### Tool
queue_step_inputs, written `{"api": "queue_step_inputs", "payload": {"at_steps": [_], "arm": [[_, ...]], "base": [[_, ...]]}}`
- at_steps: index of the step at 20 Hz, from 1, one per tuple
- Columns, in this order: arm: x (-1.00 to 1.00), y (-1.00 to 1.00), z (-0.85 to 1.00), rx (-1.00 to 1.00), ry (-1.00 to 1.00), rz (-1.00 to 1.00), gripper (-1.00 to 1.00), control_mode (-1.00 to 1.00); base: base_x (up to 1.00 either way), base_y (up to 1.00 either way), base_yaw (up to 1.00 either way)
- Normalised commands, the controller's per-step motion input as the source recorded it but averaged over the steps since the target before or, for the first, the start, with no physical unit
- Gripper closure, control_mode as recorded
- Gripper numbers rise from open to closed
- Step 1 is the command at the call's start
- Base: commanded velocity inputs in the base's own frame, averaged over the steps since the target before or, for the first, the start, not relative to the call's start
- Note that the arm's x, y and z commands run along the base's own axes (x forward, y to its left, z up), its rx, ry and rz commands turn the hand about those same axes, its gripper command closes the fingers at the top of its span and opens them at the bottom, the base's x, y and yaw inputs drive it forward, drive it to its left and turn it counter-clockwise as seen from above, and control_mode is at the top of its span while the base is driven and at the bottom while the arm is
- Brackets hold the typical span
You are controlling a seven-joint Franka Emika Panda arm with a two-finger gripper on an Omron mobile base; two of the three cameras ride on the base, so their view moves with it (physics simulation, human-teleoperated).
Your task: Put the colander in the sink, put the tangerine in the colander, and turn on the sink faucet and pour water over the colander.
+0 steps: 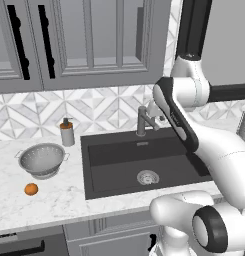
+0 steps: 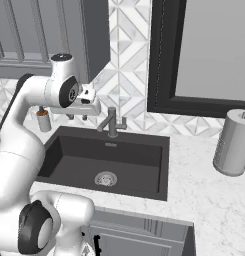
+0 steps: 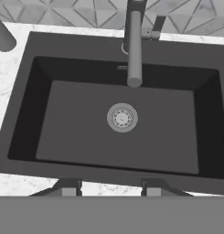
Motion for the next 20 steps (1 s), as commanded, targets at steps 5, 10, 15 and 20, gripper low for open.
{"api": "queue_step_inputs", "payload": {"at_steps": [5, 10, 15, 20], "arm": [[-0.18, 0.10, -0.02, 0.00, 0.06, 0.00, -1.00, -1.00], [-0.54, 0.74, -0.21, 0.01, 0.05, 0.00, -1.00, -1.00], [-0.28, 0.74, -0.17, 0.00, 0.09, 0.00, -1.00, -1.00], [-0.09, 0.55, -0.19, 0.00, 0.02, -0.04, -1.00, -1.00]], "base": [[0.00, 0.00, 0.00], [0.00, 0.00, 0.00], [0.00, 0.00, 0.00], [0.00, 0.00, 0.00]]}}
